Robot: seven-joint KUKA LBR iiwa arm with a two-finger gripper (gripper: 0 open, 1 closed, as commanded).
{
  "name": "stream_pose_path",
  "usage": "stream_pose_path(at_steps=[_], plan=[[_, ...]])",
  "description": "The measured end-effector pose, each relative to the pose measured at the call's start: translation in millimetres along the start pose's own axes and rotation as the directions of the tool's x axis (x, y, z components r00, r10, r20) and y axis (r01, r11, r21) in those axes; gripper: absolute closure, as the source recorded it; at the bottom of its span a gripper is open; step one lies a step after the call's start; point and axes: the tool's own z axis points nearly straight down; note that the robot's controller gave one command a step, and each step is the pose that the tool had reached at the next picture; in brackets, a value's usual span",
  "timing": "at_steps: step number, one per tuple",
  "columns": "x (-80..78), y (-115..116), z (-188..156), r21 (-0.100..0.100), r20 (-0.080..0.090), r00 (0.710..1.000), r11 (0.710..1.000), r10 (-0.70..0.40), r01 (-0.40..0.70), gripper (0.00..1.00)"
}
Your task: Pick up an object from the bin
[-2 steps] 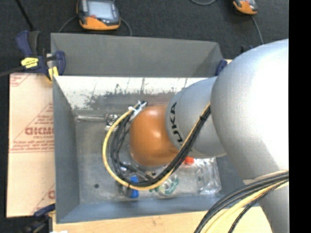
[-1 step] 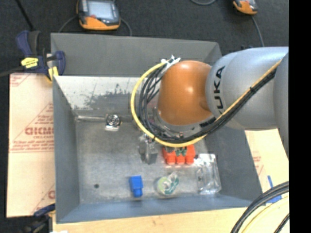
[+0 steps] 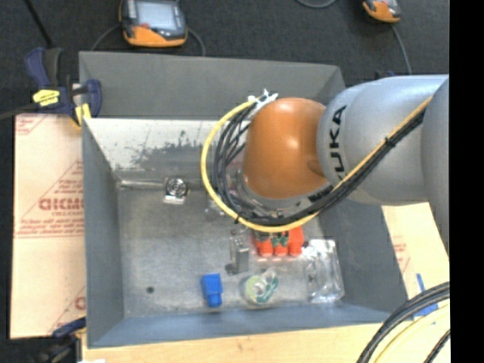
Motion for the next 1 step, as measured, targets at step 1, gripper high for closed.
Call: stream_pose_path(at_steps=[1], plan=[[-45.6, -39.8, 29.7, 0.002, 0.002, 0.982, 0.982, -0.190, 0.190, 0.00]])
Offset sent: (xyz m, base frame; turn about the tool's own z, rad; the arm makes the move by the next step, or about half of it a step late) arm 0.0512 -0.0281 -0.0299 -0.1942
